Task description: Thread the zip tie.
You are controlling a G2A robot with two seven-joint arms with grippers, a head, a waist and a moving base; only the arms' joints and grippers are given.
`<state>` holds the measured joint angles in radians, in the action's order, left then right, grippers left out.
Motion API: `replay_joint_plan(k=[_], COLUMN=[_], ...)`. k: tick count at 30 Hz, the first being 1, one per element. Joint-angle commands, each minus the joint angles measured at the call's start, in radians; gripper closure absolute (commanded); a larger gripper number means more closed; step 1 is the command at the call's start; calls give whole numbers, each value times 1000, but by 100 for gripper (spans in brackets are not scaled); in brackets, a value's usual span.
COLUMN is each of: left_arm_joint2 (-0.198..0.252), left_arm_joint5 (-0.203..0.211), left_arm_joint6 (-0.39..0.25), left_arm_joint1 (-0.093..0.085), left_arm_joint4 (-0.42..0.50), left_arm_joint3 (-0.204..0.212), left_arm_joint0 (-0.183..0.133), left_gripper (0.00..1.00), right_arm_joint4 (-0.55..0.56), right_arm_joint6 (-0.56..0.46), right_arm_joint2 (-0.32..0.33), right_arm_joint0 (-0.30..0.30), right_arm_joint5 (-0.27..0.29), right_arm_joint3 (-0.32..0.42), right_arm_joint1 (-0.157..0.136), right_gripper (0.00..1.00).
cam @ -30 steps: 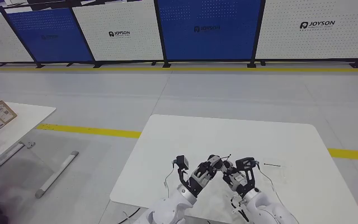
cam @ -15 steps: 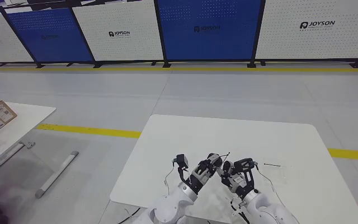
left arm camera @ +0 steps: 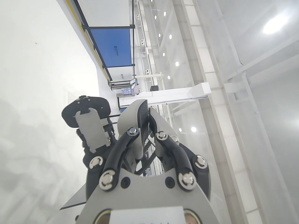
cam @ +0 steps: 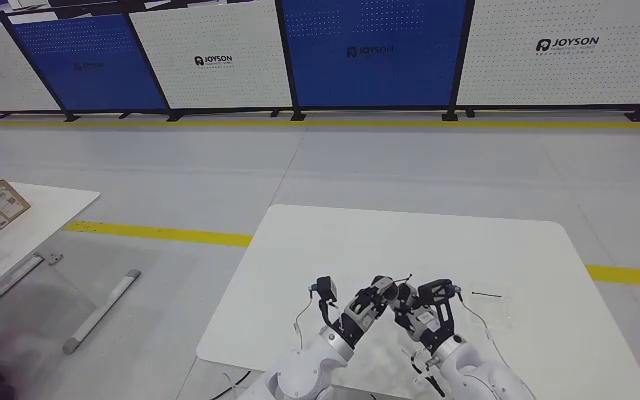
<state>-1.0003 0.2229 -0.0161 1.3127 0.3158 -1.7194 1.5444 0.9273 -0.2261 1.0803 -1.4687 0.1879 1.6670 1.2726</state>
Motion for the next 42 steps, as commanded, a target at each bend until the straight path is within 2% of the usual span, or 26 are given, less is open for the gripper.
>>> replay_joint_plan(k=[1, 8, 15, 27, 32, 33, 34, 35, 42], left_arm_joint2=[0, -1, -2, -7, -9, -9, -8, -7, 6], left_arm_joint5=[1, 6, 43, 71, 45, 40, 35, 30, 16], left_arm_joint6=[0, 2, -11, -15, 4, 6, 7, 8, 14], left_arm_joint1=[0, 0, 0, 1, 2, 2, 2, 2, 5], left_arm_joint4=[-2, -3, 6, 22, 19, 18, 16, 12, -7], left_arm_joint3=[-1, -2, -12, -20, -14, -14, -13, -13, -13], left_arm_joint0=[1, 4, 12, 18, 14, 12, 11, 10, 5], left_gripper=[100, 100, 100, 100, 100, 100, 100, 100, 100], right_arm_joint4=[0, 0, 3, -4, -41, -39, -41, -43, -44], right_arm_joint6=[2, 6, 8, 14, -18, -27, -29, -28, -28], right_arm_joint2=[-1, -3, -8, -10, 4, 7, 10, 13, 23], right_arm_joint0=[1, 4, 8, 14, 13, 12, 11, 9, -1], right_arm_joint5=[-2, -8, -3, 9, 76, 85, 86, 81, 56], right_arm_joint3=[0, -5, -18, -43, -53, -52, -51, -46, -8], right_arm_joint1=[0, 1, 2, 3, -2, -4, -5, -5, -7], right_gripper=[100, 100, 100, 100, 100, 89, 73, 70, 71])
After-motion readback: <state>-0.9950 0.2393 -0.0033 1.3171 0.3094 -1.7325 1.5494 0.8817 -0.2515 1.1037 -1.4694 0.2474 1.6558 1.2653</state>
